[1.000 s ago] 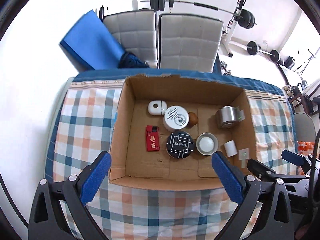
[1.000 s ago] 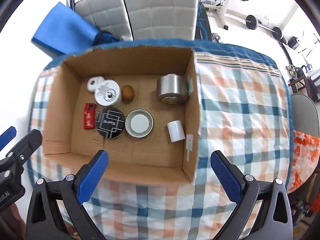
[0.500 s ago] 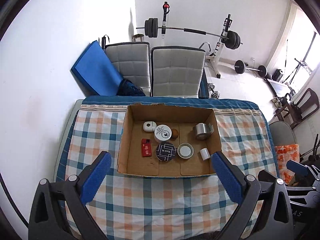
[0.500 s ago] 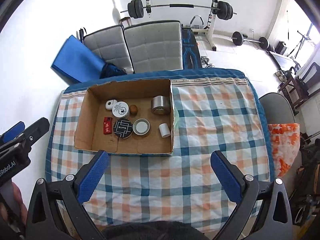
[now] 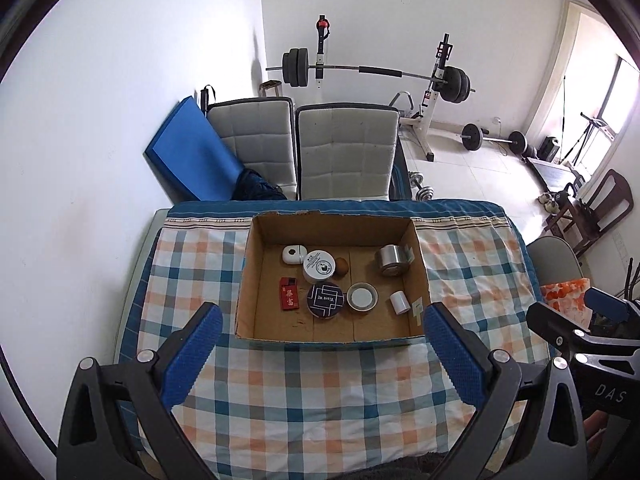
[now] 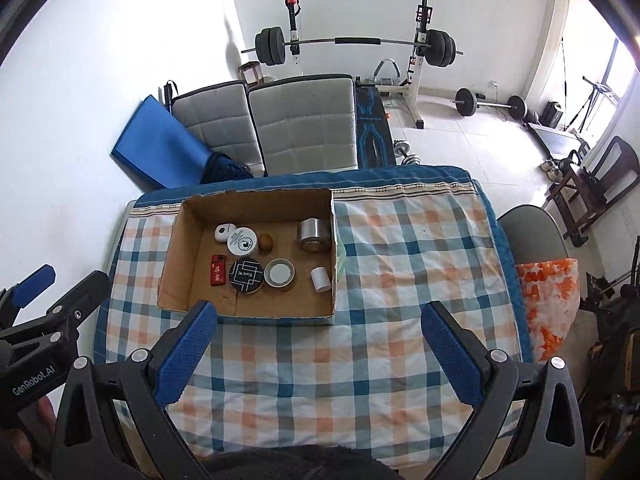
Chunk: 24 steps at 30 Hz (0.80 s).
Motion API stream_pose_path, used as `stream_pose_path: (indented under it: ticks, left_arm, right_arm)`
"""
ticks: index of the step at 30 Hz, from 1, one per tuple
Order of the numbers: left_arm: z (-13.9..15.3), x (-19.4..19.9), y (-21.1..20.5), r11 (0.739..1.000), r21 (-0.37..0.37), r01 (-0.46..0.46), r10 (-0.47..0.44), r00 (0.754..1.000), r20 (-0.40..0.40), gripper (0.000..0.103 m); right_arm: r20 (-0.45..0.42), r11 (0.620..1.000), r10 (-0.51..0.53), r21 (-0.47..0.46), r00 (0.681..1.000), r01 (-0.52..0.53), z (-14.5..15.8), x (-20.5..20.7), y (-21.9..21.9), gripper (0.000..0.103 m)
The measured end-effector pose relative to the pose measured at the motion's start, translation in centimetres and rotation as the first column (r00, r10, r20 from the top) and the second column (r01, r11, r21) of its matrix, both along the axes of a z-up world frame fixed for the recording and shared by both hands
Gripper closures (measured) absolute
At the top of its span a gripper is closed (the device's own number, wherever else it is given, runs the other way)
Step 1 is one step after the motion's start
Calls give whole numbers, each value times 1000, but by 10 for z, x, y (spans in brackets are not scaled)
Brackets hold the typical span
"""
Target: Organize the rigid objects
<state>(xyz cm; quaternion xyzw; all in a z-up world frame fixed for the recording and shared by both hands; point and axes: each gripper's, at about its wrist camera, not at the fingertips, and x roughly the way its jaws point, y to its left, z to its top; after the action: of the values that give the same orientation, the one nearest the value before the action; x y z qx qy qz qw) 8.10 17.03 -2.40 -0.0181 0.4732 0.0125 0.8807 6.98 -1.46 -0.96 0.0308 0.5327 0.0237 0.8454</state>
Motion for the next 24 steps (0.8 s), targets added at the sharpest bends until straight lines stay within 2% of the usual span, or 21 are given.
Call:
stream_pose_path:
  ticks: [10,24]
  left_arm:
    - [3,-4,-1,1000,15,-7,7,1000,19,0]
    - [5,-5,-3,1000,16,3,-3,1000,22,0]
  right_arm:
    - [40,998,-16,-61,999,18,6,-1,-1,0]
    - [59,995,-36,-88,998,41,9,-6,-9,0]
